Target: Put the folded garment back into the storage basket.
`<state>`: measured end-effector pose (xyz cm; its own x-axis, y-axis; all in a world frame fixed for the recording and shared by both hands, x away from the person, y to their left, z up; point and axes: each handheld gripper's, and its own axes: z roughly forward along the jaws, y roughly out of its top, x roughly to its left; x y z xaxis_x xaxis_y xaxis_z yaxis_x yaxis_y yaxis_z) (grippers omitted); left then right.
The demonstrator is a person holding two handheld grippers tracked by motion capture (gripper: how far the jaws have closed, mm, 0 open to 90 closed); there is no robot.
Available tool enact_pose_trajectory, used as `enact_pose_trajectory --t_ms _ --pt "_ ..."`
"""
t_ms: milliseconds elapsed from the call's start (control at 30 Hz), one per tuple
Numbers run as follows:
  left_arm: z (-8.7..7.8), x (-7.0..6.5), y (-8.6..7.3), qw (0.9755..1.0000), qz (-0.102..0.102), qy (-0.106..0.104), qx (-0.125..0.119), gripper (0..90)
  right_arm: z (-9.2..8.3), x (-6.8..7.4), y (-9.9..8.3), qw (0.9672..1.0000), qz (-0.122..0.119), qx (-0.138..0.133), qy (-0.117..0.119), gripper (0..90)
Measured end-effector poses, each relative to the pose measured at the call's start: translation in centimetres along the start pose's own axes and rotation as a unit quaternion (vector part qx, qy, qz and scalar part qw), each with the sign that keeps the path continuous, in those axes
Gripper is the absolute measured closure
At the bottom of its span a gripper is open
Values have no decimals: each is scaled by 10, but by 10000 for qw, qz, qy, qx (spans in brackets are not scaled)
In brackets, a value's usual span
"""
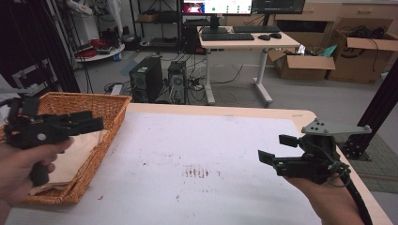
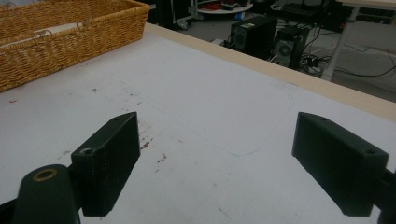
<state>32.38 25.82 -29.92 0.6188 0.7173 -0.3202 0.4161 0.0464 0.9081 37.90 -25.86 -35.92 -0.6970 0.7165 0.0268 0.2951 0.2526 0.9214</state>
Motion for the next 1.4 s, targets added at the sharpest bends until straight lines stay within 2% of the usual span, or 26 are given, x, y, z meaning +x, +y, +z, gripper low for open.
enact_pose_trajectory --t_ms 100,200,400,500,833,1400 --pt "19 -12 -10 9999 100 -88 64 166 2 0 1 10000 -16 -2 29 149" --pt "36 -19 -19 9996 211 -45 188 166 5 -1 2 10000 -32 1 59 149" --pt "77 -27 -37 9983 193 -196 519 166 13 -3 -2 9999 10 57 85 149" --pt "88 -27 -41 9977 183 -227 605 166 16 -6 -4 9999 32 97 91 149" --pt "101 -28 -44 9977 104 -274 619 167 23 -6 -6 9998 59 155 80 149" --pt "102 -27 -44 9972 88 -294 680 166 25 -4 -6 9998 55 158 73 149"
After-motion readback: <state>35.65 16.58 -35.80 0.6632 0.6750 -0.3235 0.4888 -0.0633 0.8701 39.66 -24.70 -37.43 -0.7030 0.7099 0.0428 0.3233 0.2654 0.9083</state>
